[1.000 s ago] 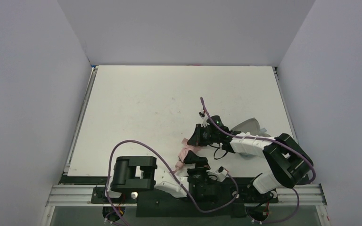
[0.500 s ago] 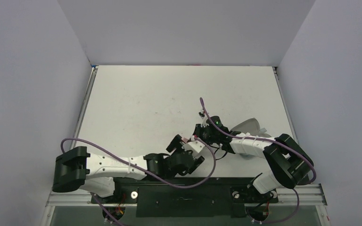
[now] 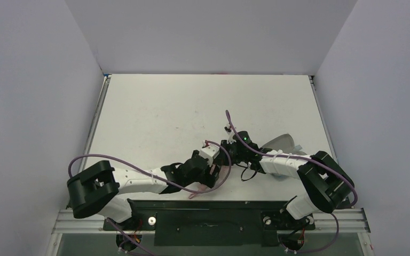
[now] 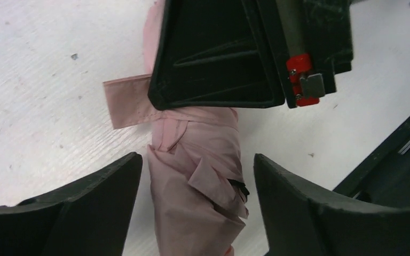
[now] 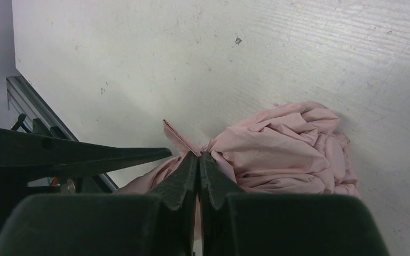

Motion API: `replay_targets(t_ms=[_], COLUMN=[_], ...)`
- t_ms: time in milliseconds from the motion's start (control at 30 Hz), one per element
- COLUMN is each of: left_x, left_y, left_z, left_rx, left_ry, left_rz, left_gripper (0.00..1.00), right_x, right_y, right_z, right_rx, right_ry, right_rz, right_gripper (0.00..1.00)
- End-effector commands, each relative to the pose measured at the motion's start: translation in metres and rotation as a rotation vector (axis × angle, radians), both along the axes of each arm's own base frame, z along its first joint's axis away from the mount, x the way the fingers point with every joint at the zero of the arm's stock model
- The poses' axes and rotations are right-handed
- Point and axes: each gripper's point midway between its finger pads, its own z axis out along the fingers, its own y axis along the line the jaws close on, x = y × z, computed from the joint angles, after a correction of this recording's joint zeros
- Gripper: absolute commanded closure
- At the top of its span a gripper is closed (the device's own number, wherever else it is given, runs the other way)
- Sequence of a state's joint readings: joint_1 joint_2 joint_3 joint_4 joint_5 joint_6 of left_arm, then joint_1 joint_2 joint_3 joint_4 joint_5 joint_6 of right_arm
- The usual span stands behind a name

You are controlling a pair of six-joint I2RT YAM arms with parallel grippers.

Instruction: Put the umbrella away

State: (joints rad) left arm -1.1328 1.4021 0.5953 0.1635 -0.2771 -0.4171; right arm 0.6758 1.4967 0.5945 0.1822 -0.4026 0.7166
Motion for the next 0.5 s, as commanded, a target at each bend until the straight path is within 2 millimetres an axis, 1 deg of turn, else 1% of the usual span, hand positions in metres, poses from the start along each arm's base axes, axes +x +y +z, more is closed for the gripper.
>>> replay_targets(t_ms=[0,33,67,100,133,167,200,233,267,300,333,367,433,467], left_x=[-0.002,-0.001,-0.002,-0.001,-0.001,-0.001,-0.001,-0.001,-0.002,-0.001,-0.002,-0.003,-0.008,-0.011], left_y=[-0.024,-0.025,-0.023,-0.023,-0.022,-0.018,-0.017,-0.013,-0.012,-0.007,-0.004,-0.003,0.0,-0.001], left_z=[-0.01,-0.013,-0.021,-0.023,-0.026,-0.028,-0.029,-0.029,-0.028,-0.027,-0.027,-0.025,-0.024,-0.021], left_rx=[-0.077,-0.073,-0.057,-0.058,-0.053,-0.048,-0.045,-0.037,-0.031,-0.018,0.0,0.016,0.072,0.095], left_ry=[0.032,0.031,0.038,0.034,0.033,0.024,0.019,0.005,-0.005,-0.03,-0.054,-0.076,-0.131,-0.172], left_rz=[-0.049,-0.047,-0.045,-0.043,-0.041,-0.029,-0.026,-0.019,-0.023,-0.016,-0.009,-0.021,-0.034,-0.032], left_gripper=[0.38,0.52,0.59,0.72,0.79,0.95,0.99,1.0,1.0,1.0,1.0,1.0,1.0,1.0], right_x=[-0.036,-0.035,-0.035,-0.034,-0.033,-0.033,-0.031,-0.031,-0.028,-0.029,-0.024,-0.022,-0.019,-0.016], right_y=[-0.059,-0.058,-0.058,-0.058,-0.056,-0.056,-0.054,-0.052,-0.05,-0.048,-0.043,-0.039,-0.036,-0.033], right_z=[-0.07,-0.069,-0.067,-0.065,-0.062,-0.06,-0.055,-0.052,-0.045,-0.042,-0.032,-0.026,-0.012,-0.001], right_rx=[-0.312,-0.308,-0.303,-0.299,-0.29,-0.285,-0.268,-0.255,-0.234,-0.219,-0.18,-0.151,-0.11,-0.086], right_ry=[0.148,0.145,0.141,0.138,0.13,0.127,0.115,0.109,0.091,0.091,0.06,0.051,0.03,0.01], right_rz=[-0.041,-0.041,-0.044,-0.045,-0.047,-0.049,-0.052,-0.051,-0.056,-0.051,-0.056,-0.057,-0.066,-0.072], right_gripper=[1.0,1.0,1.0,1.0,1.0,1.0,1.0,1.0,1.0,1.0,1.0,1.0,1.0,1.0])
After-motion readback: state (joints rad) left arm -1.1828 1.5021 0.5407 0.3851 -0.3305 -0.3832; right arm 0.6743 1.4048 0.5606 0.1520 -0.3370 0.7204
